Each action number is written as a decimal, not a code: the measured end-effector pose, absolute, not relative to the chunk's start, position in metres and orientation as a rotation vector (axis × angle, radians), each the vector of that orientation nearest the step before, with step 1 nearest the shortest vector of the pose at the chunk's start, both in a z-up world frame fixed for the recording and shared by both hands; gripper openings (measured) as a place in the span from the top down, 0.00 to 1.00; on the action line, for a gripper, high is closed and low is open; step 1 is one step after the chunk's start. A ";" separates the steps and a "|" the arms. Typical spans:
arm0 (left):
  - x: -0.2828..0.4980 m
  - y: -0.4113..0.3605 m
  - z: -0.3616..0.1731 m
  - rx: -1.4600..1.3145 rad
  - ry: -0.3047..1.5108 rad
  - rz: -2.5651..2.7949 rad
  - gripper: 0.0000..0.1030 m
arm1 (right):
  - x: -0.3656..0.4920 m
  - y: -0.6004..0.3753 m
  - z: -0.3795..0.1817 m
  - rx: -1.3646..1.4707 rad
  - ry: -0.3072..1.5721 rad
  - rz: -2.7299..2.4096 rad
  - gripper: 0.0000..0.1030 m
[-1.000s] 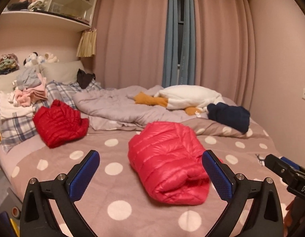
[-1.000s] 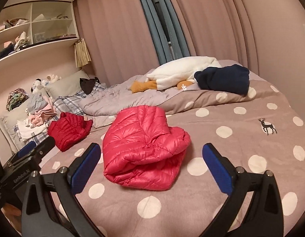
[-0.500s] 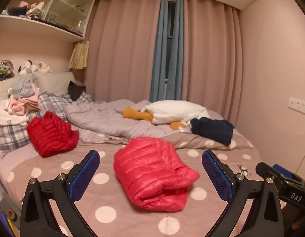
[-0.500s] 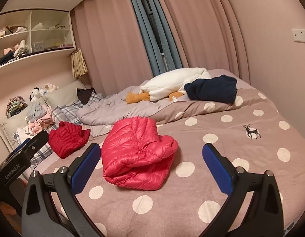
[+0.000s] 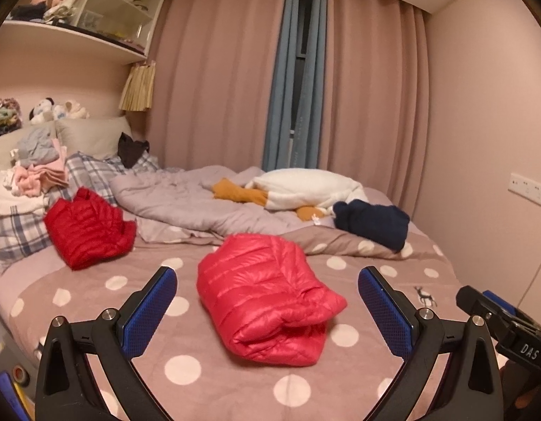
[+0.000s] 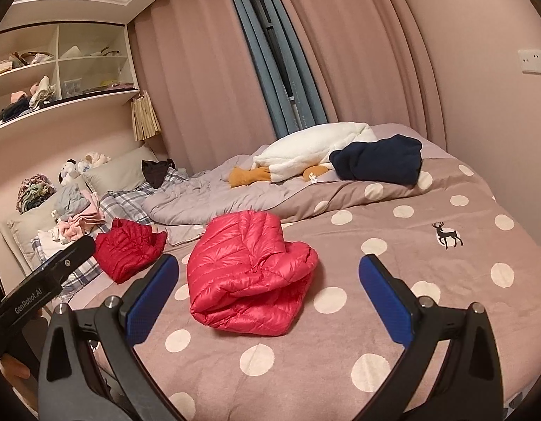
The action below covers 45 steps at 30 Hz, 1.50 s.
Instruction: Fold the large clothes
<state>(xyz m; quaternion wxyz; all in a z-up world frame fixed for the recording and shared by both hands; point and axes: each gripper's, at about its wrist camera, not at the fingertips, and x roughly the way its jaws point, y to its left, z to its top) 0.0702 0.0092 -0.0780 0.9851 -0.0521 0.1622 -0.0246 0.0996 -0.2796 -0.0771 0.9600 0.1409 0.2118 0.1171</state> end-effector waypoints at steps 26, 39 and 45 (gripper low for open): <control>0.065 0.004 -0.075 -0.100 0.322 -0.053 0.01 | 0.093 -0.278 -0.076 0.266 0.444 0.215 0.00; 0.066 0.003 -0.076 -0.114 0.332 -0.056 0.01 | 0.093 -0.283 -0.077 0.275 0.436 0.209 0.00; 0.069 0.001 -0.080 -0.112 0.335 -0.065 0.01 | 0.093 -0.283 -0.077 0.271 0.438 0.212 0.00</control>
